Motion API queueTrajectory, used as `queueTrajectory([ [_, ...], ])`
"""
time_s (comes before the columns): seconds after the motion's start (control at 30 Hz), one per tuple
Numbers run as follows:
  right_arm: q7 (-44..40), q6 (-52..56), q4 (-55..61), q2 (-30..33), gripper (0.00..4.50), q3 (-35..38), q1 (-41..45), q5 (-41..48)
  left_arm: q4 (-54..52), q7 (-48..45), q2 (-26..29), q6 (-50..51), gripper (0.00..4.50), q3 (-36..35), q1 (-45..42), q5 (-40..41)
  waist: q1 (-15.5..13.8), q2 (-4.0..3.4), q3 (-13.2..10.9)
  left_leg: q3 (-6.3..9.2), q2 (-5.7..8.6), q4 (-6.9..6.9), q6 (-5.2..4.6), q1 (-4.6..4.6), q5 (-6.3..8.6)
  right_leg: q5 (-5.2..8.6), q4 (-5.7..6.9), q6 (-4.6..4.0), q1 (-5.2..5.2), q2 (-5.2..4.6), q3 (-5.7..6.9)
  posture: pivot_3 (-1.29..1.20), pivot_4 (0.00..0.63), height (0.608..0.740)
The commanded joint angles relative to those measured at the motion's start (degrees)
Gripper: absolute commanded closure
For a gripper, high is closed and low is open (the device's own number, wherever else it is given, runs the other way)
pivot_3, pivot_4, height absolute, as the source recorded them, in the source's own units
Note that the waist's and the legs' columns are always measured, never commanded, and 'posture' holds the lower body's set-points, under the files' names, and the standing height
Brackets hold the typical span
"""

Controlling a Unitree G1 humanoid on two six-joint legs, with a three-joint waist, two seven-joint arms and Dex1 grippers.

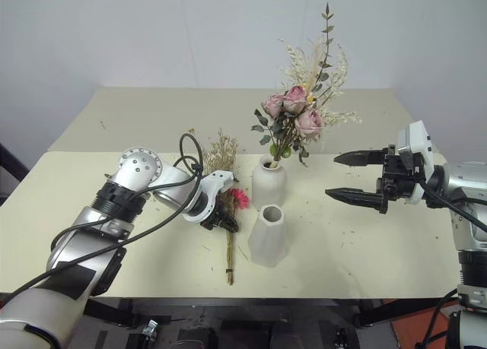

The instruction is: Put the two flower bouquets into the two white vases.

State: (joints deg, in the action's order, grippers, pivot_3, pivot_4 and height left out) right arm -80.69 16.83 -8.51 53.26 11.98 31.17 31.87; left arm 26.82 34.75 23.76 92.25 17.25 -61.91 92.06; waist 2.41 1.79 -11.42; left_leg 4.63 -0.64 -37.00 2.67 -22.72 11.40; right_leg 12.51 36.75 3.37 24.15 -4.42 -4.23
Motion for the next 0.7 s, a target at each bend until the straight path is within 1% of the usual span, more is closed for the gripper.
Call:
queueTrajectory([
  [0.03,0.3,-0.1,1.3,0.5,0.00,1.9,0.7,1.1,-0.9,1.4,-0.4,0.2,3.49,-1.6,0.9,-0.7,0.0,0.00,0.0,0.00,0.00,0.00,0.00,0.00,0.00,0.00,0.00,0.00,0.00,0.00,0.00,0.00,0.150,0.740],
  [0.13,0.2,-0.2,1.0,0.4,0.00,1.7,1.0,1.0,-2.1,2.0,0.2,0.2,4.42,-2.9,1.4,-1.0,0.1,0.00,0.0,0.00,0.00,0.00,0.00,0.00,0.00,0.00,0.00,-0.01,0.01,0.00,0.00,0.00,0.150,0.740],
  [0.17,0.1,-0.2,0.8,0.3,0.00,1.7,1.0,1.0,-3.2,2.1,0.6,0.2,4.49,-3.3,1.6,-1.3,0.1,0.00,0.0,0.00,0.00,0.00,0.00,0.00,0.00,0.00,0.01,-0.01,0.01,0.00,0.00,0.00,0.150,0.740],
  [0.37,-0.3,-0.5,0.2,0.2,0.00,1.5,1.2,0.8,-9.8,3.7,4.0,0.2,4.49,-8.3,2.8,-4.8,0.2,0.00,0.0,0.00,-0.01,0.01,0.01,0.00,-0.01,-0.01,0.01,-0.01,0.02,0.01,-0.01,0.00,0.150,0.740],
  [0.47,-0.5,-0.8,-0.5,0.0,0.00,1.2,1.6,0.6,-13.9,3.8,6.1,-1.3,4.49,-12.3,3.7,-10.1,0.2,0.00,0.0,0.00,-0.01,0.01,0.01,0.01,-0.01,-0.03,0.00,-0.04,0.03,0.01,-0.01,0.00,0.150,0.740],
  [0.57,-0.9,-1.3,-1.6,-0.2,0.00,0.8,2.4,0.2,-19.5,-0.3,9.0,-3.9,4.49,-15.5,4.9,-16.0,0.2,0.00,0.0,0.00,0.00,0.01,0.03,0.01,-0.02,-0.04,0.00,-0.07,0.02,0.01,-0.01,0.00,0.150,0.740],
  [0.63,-1.1,-1.6,-2.3,-0.4,0.00,0.6,2.9,0.0,-24.8,-5.0,11.1,-8.0,4.49,-16.6,6.7,-20.8,0.2,0.00,0.0,0.00,0.00,0.02,0.03,0.00,-0.02,-0.06,-0.01,-0.10,0.03,0.00,-0.01,0.00,0.150,0.740],
  [0.7,-1.4,-1.9,-3.0,-0.5,0.00,0.4,3.3,-0.3,-29.4,-9.2,12.1,-13.6,4.49,-17.7,8.8,-25.7,0.0,0.00,0.0,-0.01,-0.01,0.03,0.04,-0.02,-0.02,-0.13,-0.04,-0.22,0.03,0.00,0.00,0.00,0.150,0.740],
])
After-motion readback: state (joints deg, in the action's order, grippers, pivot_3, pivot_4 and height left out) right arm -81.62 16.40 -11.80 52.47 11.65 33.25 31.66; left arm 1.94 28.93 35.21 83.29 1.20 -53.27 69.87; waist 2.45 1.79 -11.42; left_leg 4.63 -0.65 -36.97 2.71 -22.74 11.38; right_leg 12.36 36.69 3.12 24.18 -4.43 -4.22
